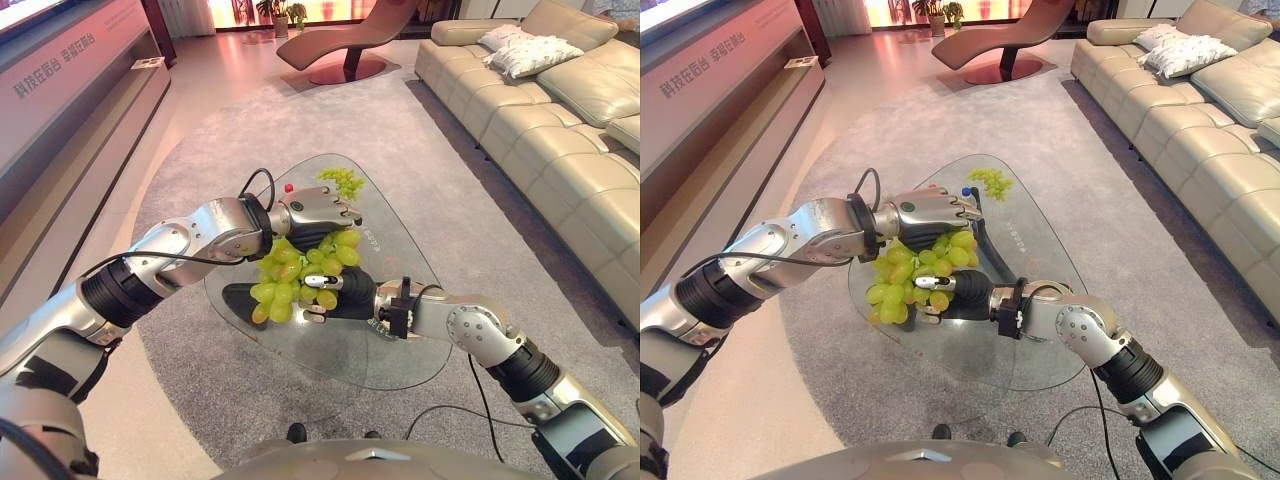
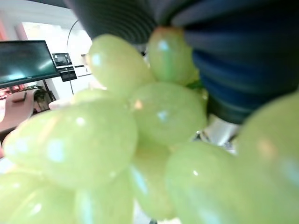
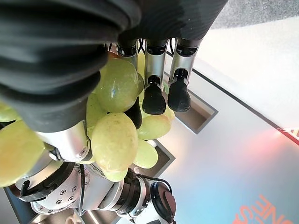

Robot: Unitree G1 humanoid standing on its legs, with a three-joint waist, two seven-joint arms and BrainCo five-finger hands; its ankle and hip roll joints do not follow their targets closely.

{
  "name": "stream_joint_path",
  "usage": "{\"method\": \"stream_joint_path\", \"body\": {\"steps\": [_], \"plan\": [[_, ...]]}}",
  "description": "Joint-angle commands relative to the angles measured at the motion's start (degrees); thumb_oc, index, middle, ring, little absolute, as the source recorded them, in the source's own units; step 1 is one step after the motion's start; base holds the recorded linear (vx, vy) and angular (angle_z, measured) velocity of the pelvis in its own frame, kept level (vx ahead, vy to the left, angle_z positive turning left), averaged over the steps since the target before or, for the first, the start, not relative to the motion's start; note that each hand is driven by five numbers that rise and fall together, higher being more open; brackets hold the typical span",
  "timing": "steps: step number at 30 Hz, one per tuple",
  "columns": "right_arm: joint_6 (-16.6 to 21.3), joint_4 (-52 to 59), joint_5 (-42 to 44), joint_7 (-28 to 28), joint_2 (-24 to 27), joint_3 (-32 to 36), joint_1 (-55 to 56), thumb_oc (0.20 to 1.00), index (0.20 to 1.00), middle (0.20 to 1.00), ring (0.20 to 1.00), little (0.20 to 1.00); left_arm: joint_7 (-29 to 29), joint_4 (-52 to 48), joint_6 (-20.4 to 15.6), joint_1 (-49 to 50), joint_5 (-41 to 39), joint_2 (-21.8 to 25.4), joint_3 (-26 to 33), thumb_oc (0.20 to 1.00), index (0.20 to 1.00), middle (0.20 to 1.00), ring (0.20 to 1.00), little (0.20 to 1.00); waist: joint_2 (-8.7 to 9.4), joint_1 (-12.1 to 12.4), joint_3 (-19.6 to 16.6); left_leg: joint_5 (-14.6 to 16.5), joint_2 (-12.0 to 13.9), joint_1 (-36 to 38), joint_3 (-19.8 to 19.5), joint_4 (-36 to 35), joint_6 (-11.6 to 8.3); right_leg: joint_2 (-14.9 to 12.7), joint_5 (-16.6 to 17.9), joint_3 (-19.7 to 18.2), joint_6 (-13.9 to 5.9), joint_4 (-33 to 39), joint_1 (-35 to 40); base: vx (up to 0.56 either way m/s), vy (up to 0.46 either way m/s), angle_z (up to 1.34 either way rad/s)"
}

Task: Pick up fruits into the plate

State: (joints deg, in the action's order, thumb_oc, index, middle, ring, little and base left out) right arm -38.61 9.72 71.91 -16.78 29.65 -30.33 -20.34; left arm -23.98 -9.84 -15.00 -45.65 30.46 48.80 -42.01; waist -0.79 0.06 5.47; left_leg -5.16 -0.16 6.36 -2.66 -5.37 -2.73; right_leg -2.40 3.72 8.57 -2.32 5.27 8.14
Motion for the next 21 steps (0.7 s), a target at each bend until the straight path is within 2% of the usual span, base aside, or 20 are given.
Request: {"method": "stream_joint_path", "body": {"steps": [1, 7, 8, 9, 10, 11, 12, 21], "plan": [[6.25, 4.65, 3.00, -1.32, -4.68, 1.73, -2.42, 0.200, 0.200, 0.200, 0.200, 0.200, 2.22, -0.33, -1.80, -2.88, -3.30, -1.78, 1.75, 0.200, 0.200, 0.200, 0.200, 0.200, 1.78, 1.71, -1.22, 7.86, 0.51, 4.52, 3.64, 0.57, 0.23, -3.72, -2.47, 1.68, -4.97, -0.31, 2.19, 0.00, 0.000, 0.00], [6.45, 4.80, 2.89, -1.67, -4.27, 2.25, -2.08, 0.200, 0.200, 0.200, 0.200, 0.200, 2.04, -0.76, -1.74, -2.33, -4.40, -1.34, 2.32, 0.200, 0.200, 0.200, 0.200, 0.200, 1.75, 1.75, -1.16, 7.79, 0.54, 4.41, 3.62, 0.61, 0.22, -3.75, -2.43, 1.79, -4.97, -0.34, 2.07, 0.00, 0.000, 0.00], [6.53, 4.90, 2.87, -1.75, -4.17, 2.35, -2.02, 0.200, 0.200, 0.200, 0.200, 0.200, 2.03, -0.82, -1.61, -2.21, -4.65, -1.24, 2.46, 0.275, 0.275, 0.275, 0.275, 0.275, 1.76, 1.78, -1.10, 7.79, 0.54, 4.40, 3.63, 0.64, 0.21, -3.76, -2.44, 1.81, -4.98, -0.37, 2.08, 0.00, 0.000, 0.00], [6.58, 4.97, 2.94, -1.74, -4.11, 2.44, -2.04, 0.200, 0.200, 0.200, 0.200, 0.200, 2.03, -1.07, -1.44, -2.08, -4.78, -1.14, 2.63, 0.476, 0.476, 0.476, 0.476, 0.476, 1.75, 1.83, -1.07, 7.77, 0.54, 4.38, 3.61, 0.62, 0.21, -3.76, -2.45, 1.83, -4.97, -0.32, 2.11, 0.00, 0.000, 0.00], [7.03, 4.99, 2.83, -2.04, -4.02, 2.51, -1.87, 0.200, 0.200, 0.200, 0.200, 0.200, 1.99, -1.31, -1.29, -1.73, -5.20, -1.00, 3.00, 0.636, 0.636, 0.636, 0.636, 0.636, 1.75, 1.91, -1.07, 7.77, 0.51, 4.40, 3.51, 0.54, 0.22, -3.75, -2.44, 1.87, -4.99, -0.30, 2.10, 0.00, 0.000, 0.00], [7.25, 4.92, 2.60, -2.17, -4.11, 2.53, -1.68, 0.200, 0.200, 0.200, 0.200, 0.200, 1.98, -1.41, -0.96, -1.56, -5.52, -0.98, 3.13, 0.944, 0.944, 0.944, 0.944, 0.944, 1.73, 1.94, -1.09, 7.76, 0.52, 4.42, 3.48, 0.51, 0.22, -3.76, -2.43, 1.92, -4.99, -0.30, 2.11, 0.00, 0.000, 0.00], [7.37, 4.92, 2.57, -2.14, -4.14, 2.52, -1.65, 0.200, 0.200, 0.200, 0.200, 0.200, 1.97, -1.45, -0.84, -1.52, -5.61, -0.96, 3.16, 1.000, 1.000, 1.000, 1.000, 1.000, 1.73, 1.96, -1.09, 7.76, 0.53, 4.43, 3.49, 0.51, 0.22, -3.76, -2.43, 1.93, -4.99, -0.30, 2.12, 0.00, 0.000, 0.00], [9.32, 4.04, 1.49, -3.26, -4.77, 3.47, -0.06, 0.200, 0.200, 0.200, 0.200, 0.200, 2.54, -0.85, 0.02, 0.79, -6.74, -1.17, 5.24, 1.000, 1.000, 1.000, 1.000, 1.000, 1.81, 2.31, -0.95, 7.72, 0.58, 4.49, 3.38, 0.52, 0.26, -3.80, -2.46, 2.22, -4.96, -0.28, 2.34, 0.00, 0.000, 0.00]]}}
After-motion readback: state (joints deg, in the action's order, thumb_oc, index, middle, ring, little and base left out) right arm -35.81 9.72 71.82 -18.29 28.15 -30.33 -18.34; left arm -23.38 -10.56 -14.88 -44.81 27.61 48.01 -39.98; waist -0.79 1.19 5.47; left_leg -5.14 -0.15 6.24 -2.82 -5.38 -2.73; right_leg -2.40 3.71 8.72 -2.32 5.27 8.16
